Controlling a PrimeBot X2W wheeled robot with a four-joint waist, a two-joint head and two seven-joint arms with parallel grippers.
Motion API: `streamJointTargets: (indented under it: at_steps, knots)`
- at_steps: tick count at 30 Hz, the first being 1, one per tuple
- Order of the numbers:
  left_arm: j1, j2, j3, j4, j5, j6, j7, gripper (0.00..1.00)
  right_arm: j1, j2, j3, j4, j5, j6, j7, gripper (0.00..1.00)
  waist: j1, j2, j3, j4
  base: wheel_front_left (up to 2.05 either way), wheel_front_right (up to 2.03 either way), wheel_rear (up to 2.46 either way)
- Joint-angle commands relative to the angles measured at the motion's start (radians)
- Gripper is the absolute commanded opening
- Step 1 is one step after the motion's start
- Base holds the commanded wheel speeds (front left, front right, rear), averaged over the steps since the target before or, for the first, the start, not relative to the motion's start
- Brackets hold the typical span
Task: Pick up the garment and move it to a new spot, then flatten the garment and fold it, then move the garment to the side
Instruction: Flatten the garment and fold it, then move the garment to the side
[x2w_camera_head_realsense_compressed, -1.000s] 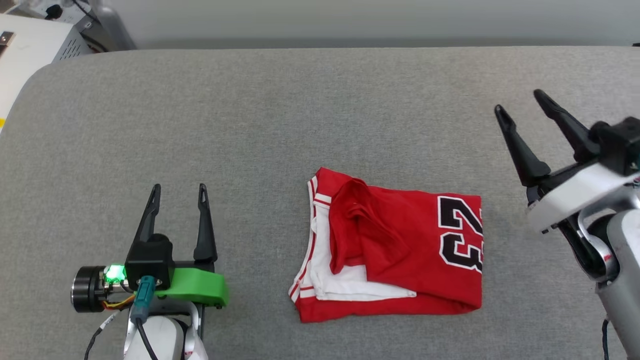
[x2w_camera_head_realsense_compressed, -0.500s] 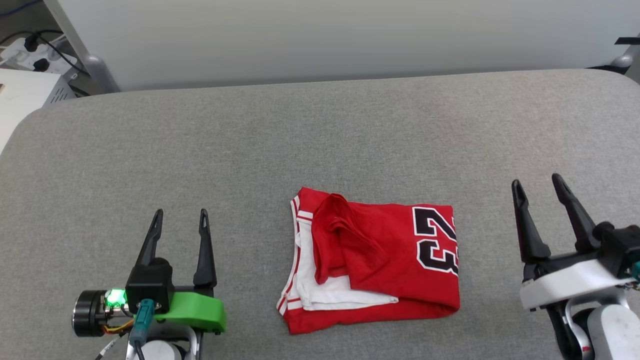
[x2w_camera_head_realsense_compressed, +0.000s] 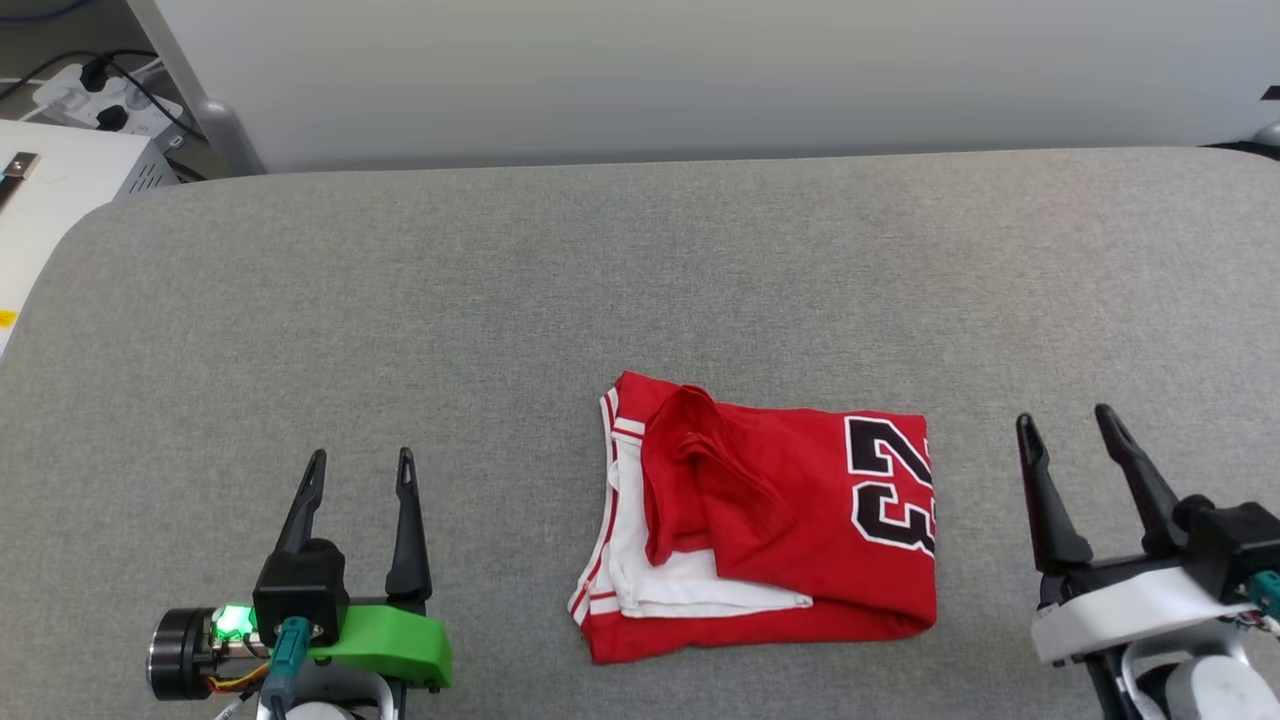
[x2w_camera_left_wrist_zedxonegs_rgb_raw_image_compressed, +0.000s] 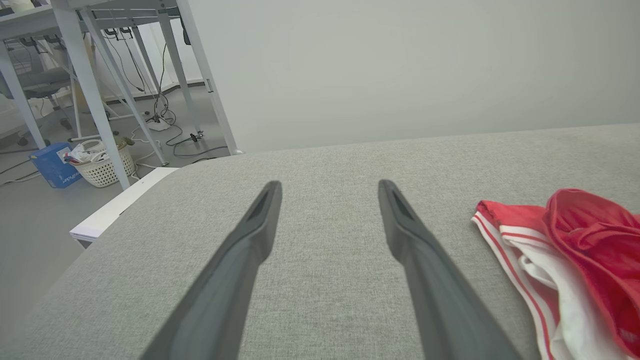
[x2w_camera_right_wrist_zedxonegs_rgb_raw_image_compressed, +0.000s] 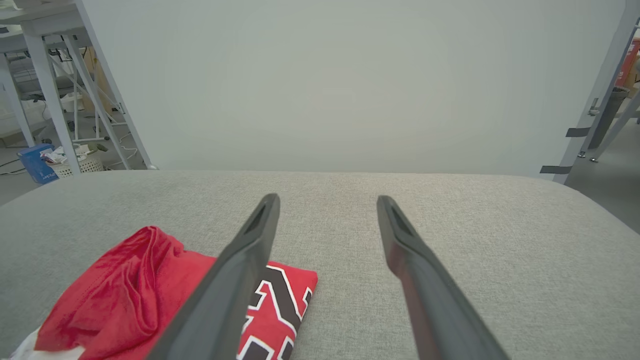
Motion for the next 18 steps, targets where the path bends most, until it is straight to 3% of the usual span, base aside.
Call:
streamJointTargets:
  at_steps: [1, 8, 11, 18]
  knots:
    - [0.000, -0.004, 0.002, 0.000, 0.003, -0.005, -0.006, 1.00, -0.031, -0.018, -0.003, -0.013, -0.004, -0.001, -0.008, 1.00, 0.0000, 0.0000, 0.005, 0.002, 0.00, 0.00, 0.00]
    - [-0.030, -0.006, -0.003, 0.003, 0.010, -0.014, -0.006, 1.00, -0.234, -0.163, 0.015, -0.069, 0.079, -0.001, 0.088, 1.00, 0.0000, 0.0000, 0.032, 0.018, 0.00, 0.00, 0.00]
    - [-0.039, -0.006, 0.002, 0.003, 0.010, -0.015, -0.006, 1.00, -0.313, -0.253, 0.058, -0.076, 0.179, -0.001, 0.249, 1.00, 0.0000, 0.0000, 0.045, 0.024, 0.00, 0.00, 0.00]
    - [-0.054, -0.009, 0.008, 0.001, 0.010, -0.019, -0.006, 1.00, -0.376, -0.372, 0.104, -0.085, 0.461, -0.001, 0.630, 1.00, 0.0000, 0.0000, 0.080, 0.038, 0.00, 0.00, 0.00]
